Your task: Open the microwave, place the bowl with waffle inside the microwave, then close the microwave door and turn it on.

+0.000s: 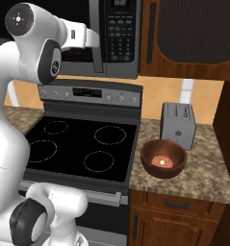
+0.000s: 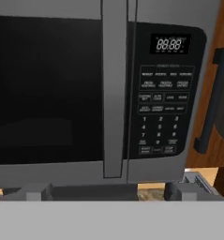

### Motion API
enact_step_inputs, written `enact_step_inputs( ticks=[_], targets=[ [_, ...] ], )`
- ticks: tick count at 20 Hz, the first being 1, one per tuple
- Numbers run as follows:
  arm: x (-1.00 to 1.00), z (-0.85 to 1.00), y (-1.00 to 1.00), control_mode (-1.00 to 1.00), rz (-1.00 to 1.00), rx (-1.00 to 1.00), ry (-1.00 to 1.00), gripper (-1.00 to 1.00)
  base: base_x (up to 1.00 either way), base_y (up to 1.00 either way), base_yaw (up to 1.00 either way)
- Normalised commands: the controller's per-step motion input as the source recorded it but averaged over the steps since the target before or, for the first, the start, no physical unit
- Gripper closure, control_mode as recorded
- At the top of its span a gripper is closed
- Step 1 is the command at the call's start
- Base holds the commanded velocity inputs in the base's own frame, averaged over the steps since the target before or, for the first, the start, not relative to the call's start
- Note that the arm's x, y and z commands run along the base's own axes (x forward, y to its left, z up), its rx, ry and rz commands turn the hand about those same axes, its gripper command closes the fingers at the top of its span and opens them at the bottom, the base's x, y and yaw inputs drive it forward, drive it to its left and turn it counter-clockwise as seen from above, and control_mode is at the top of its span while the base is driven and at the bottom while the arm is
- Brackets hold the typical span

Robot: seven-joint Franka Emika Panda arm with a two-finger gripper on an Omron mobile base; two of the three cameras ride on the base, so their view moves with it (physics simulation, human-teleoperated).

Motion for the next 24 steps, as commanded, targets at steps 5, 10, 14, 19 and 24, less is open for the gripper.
enact_step_inputs(
  ticks=[5,10,14,19,24],
  targets=[
    [0.24,0.00,0.10,-1.00,0.01,0.09,0.01,-1.00,0.00,0.00,0.00],
    [0.26,0.00,0.02,-1.00,0.00,0.01,0.00,-1.00,0.00,0.00,0.00],
    [0.31,-0.01,-0.02,-1.00,0.00,0.00,-0.02,-1.00,0.00,0.00,0.00],
    [0.34,-0.13,-0.17,-1.00,0.00,0.00,-0.03,-1.00,0.00,0.00,0.00],
    [0.38,-0.16,-0.11,-1.00,0.00,0.00,-0.02,-1.00,0.00,0.00,0.00]
  ],
)
